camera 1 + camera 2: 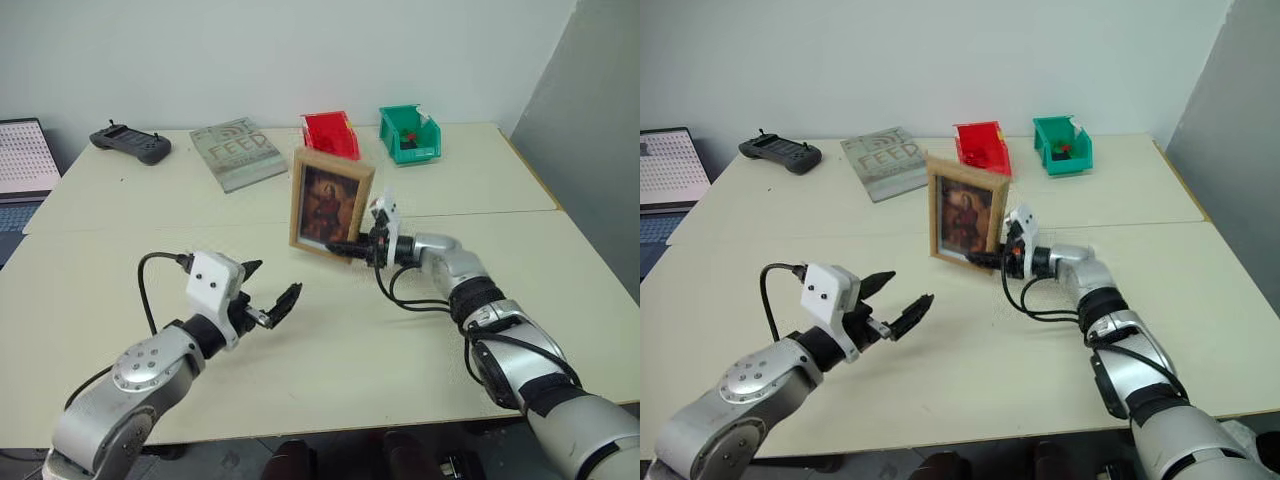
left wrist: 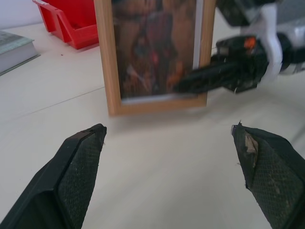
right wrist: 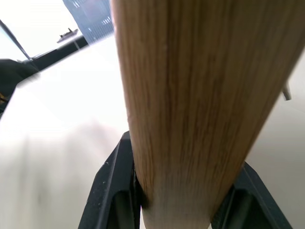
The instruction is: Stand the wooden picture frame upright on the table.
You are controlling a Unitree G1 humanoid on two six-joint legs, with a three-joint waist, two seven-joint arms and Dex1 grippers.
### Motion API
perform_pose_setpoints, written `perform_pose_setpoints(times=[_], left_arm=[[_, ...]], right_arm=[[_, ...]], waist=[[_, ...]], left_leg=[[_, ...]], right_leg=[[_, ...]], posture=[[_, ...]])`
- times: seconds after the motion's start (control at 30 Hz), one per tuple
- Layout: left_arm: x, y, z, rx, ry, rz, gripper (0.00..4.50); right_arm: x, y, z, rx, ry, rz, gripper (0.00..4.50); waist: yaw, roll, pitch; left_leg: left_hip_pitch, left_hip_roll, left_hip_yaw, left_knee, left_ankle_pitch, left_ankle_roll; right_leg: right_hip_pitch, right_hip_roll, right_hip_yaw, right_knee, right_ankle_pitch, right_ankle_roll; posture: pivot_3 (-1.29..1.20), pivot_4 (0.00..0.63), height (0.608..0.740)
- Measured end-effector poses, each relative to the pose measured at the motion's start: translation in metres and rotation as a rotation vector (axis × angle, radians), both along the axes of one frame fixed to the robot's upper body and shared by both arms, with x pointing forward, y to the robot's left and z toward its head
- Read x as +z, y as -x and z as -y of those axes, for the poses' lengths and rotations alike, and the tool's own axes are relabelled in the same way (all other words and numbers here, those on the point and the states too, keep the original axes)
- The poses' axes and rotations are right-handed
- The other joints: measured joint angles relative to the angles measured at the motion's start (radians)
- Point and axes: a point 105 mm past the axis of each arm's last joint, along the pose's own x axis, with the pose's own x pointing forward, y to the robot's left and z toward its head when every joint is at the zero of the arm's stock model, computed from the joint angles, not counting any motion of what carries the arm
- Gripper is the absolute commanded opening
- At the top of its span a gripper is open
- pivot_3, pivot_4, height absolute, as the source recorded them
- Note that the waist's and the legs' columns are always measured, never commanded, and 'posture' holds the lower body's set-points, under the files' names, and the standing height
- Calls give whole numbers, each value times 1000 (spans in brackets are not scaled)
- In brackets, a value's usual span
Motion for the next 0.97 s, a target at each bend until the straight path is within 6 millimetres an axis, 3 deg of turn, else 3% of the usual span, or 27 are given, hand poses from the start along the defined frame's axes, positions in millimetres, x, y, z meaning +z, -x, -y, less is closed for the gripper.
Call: perform_pose_setpoints(times=[0.1, 0.13, 0.43, 0.5, 0.6, 0.7, 0.83, 0.97], left_arm=[[-3, 5, 4, 1, 21, -3, 4500], [-4, 5, 4, 5, 25, -5, 4500], [-7, 4, 5, -3, 20, -11, 4500], [-3, 2, 4, -15, 21, -6, 4500], [1, -5, -4, -21, 13, -9, 4500], [4, -14, -17, -49, 10, -69, 4500], [27, -25, -43, -104, 11, -119, 4500], [48, -37, -66, -155, -38, -140, 4500]], right_arm=[[-9, -1, 5, -34, -7, -41, 1331], [-9, -2, 5, -40, -11, -41, 2034], [-26, 12, 8, 39, 51, 10, 3921], [-26, 14, 18, 47, 78, 42, 4483], [-27, 20, 42, 57, 148, 93, 4483], [-27, 28, 78, 4, 268, 141, 4483], [-2, 44, 114, -55, 386, 183, 4483], [67, 61, 105, -62, 257, 233, 4483]], waist=[[-5, 0, 0], [-6, 0, 0], [-5, 0, 0], [-1, 0, 0], [4, 0, 0], [12, 0, 0], [11, 1, 1], [-8, 1, 1]], left_leg=[[0, 0, 0, 0, 0, 0], [1, 1, 0, 0, 0, 0], [1, 0, -1, 0, -1, 1], [1, 0, -1, 1, -1, 1], [1, 0, -2, 1, -1, 1], [0, 0, -2, 1, -1, 1], [1, 1, -2, 1, -1, 1], [3, 1, -3, -1, -1, 1]], right_leg=[[0, 0, 0, 1, 0, 0], [0, 0, 0, 1, 0, 0], [1, 0, -1, 1, 0, 0], [2, 0, -2, 1, 0, 0], [2, 0, -2, 0, 0, 0], [2, 0, -3, 1, 0, 0], [2, 1, -3, 1, 0, 0], [2, 2, -2, 1, -1, -1]], posture=[[0, 150, 740], [0, 150, 740], [0, 150, 740], [0, 150, 740], [0, 150, 740], [0, 150, 740], [0, 150, 740], [0, 150, 740]])
